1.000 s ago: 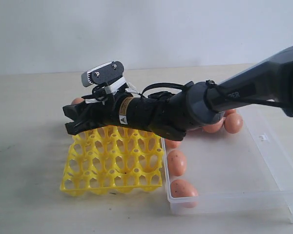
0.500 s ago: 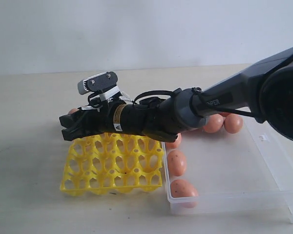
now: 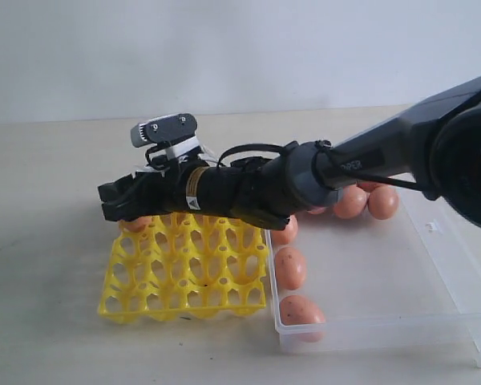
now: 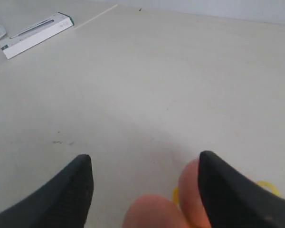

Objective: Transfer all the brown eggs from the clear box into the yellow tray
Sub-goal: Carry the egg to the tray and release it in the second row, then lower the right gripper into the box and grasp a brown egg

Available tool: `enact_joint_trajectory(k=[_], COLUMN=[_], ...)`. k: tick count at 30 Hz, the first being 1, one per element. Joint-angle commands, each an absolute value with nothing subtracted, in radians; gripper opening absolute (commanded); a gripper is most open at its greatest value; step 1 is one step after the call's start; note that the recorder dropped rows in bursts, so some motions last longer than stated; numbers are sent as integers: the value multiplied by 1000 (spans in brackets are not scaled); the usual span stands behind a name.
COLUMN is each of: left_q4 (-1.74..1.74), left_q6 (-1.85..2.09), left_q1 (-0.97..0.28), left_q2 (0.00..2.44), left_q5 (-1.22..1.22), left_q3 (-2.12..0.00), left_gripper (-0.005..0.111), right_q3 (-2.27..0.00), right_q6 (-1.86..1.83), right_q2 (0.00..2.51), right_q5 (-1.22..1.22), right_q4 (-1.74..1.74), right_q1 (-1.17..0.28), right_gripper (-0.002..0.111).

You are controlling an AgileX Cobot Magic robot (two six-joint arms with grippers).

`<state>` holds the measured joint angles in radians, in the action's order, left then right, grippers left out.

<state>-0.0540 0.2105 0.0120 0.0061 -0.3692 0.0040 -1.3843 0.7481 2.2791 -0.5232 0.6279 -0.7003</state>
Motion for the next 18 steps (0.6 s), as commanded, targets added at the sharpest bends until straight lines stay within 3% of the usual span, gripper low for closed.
enact_joint_trajectory(k=[1,3,8,11,18], left_q4=[-62,-62,-62,-62,-62], left_q6=[204,204,207,205,205], left_q1=[14,14,14,14,14], left_q2=[0,0,0,0,0], left_q5=[-360,-360,-360,-360,-360], left_q3=[0,0,0,0,0], left_gripper=[0,0,0,0,0], right_q3=[-1392,-1392,-1380,-1313,-1213], right_q6=[818,585,265,254,154], right_q2=[2040,1843,1673,1668,1733], right_q5=[-184,249,873,957,912], right_q4=[584,416,219,183,-99], right_q1=[-703,-701,-601,-522,-511], right_gripper=[62,62,62,62,62])
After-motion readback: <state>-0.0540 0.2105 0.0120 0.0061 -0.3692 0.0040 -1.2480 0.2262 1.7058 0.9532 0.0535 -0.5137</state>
